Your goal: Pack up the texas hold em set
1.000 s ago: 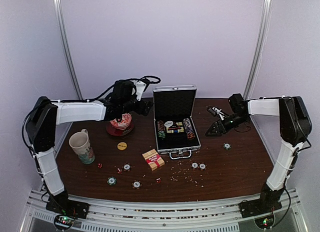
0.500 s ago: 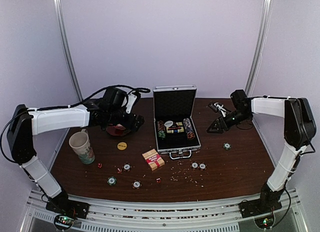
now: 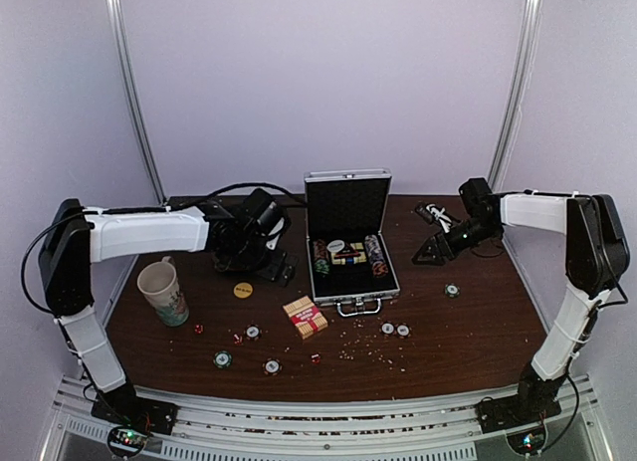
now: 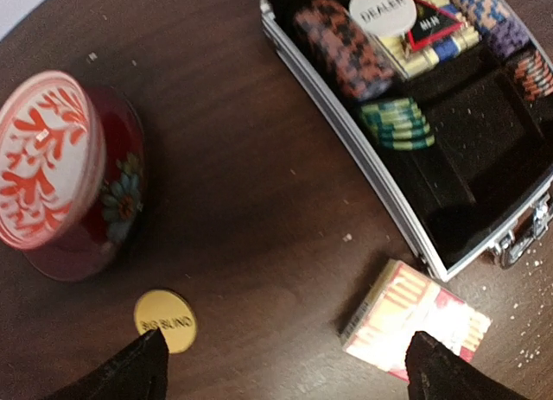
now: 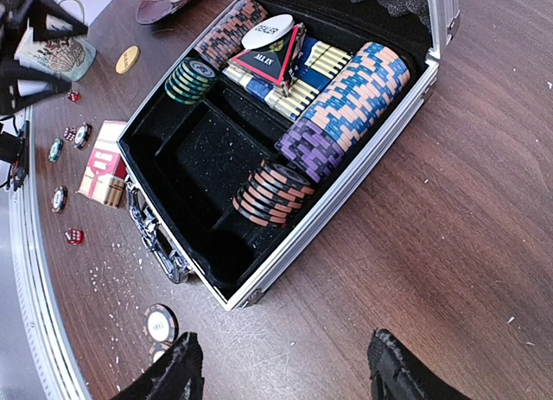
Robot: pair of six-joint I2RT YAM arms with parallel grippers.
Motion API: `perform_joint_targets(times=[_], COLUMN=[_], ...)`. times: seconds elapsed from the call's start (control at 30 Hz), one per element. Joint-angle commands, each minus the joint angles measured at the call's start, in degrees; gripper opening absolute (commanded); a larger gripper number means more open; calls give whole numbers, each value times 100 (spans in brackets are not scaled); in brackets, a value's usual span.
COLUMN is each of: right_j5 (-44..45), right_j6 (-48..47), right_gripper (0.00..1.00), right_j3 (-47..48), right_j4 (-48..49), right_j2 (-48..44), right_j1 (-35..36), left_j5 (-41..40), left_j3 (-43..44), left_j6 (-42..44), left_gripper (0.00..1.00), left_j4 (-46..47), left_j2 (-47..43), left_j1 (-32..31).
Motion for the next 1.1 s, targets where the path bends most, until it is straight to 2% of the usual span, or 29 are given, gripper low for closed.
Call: perform_joint_targets(times=[0.0,0.17,0.33,0.77,1.07], right_j5=[108,96,97,89,79], right_j6=[-102,-110,-152,-216,-243], right_gripper=[66,66,65,65,65], right_j3=[1,12,46,73,89], right_j4=[-9,-36,-103,-185,-221], right_j2=[-127,-66,5,85,136], right_j1=[-24,-27,-18,-8,-1], left_j5=[-83,-405,-517,-597,-584], left_j3=[17,222,430,987,1291], left_j6=[-1105,-1811,-2338,-2367,-2010], left_gripper=[98,98,98,98,98], left_j4=[-323,-328,-574,-638,-778], left_j2=[266,595,924,1427,1832], left_j1=[-655,-1137,-1238,-1261,-1310])
